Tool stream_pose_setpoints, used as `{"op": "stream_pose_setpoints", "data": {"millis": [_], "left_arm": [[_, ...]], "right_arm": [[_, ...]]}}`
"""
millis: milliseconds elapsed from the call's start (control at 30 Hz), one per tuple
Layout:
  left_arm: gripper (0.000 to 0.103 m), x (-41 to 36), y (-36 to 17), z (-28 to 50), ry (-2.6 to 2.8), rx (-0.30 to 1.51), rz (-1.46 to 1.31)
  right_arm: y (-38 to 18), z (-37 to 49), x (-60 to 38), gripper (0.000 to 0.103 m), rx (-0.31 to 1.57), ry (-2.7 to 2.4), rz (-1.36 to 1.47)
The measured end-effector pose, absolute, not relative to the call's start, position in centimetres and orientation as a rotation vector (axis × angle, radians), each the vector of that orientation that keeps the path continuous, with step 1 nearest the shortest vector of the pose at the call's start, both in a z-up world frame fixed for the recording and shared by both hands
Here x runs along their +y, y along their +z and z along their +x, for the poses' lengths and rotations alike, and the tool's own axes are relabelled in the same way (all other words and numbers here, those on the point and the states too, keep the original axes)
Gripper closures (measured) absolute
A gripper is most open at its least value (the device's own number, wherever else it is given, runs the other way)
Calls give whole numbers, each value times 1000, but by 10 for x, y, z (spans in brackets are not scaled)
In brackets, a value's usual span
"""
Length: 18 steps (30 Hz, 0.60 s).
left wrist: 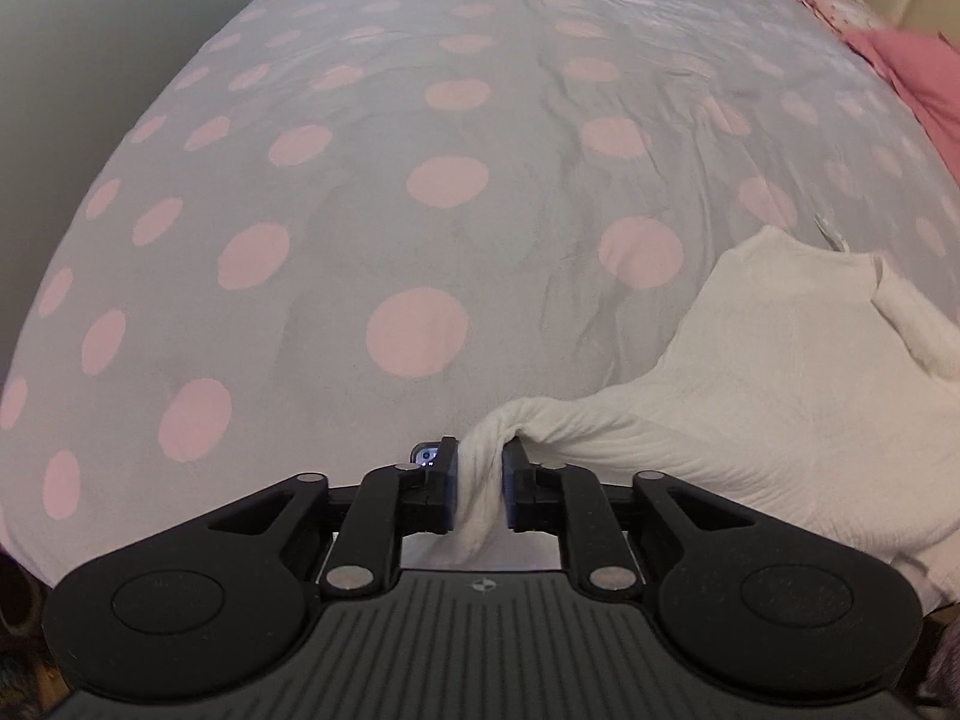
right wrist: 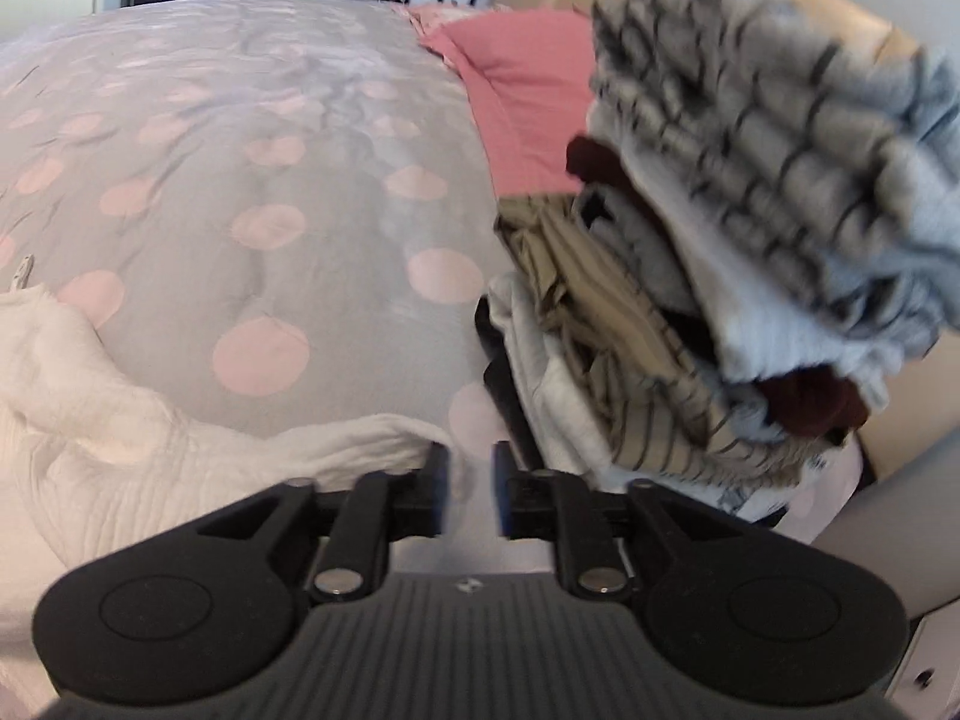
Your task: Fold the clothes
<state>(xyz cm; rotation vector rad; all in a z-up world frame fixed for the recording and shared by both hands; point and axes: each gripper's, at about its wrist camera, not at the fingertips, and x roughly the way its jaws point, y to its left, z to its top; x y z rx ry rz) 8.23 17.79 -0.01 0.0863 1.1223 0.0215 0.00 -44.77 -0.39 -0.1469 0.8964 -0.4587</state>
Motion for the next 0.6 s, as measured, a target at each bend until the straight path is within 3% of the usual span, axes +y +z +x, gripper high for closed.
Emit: {"op": "stream_pose_setpoints", "data": {"millis": [167, 367, 600], "left_arm": [[61, 157, 13, 93, -26, 1064, 128], [61, 110, -3, 123, -179, 1025, 140], [61, 70, -61, 158, -264, 1089, 215]], "right_arm": [[21, 2, -432, 70, 792, -398, -191], [16, 22, -382, 70, 788, -128, -155], [-19, 49, -321, 67, 851, 158, -304]]}}
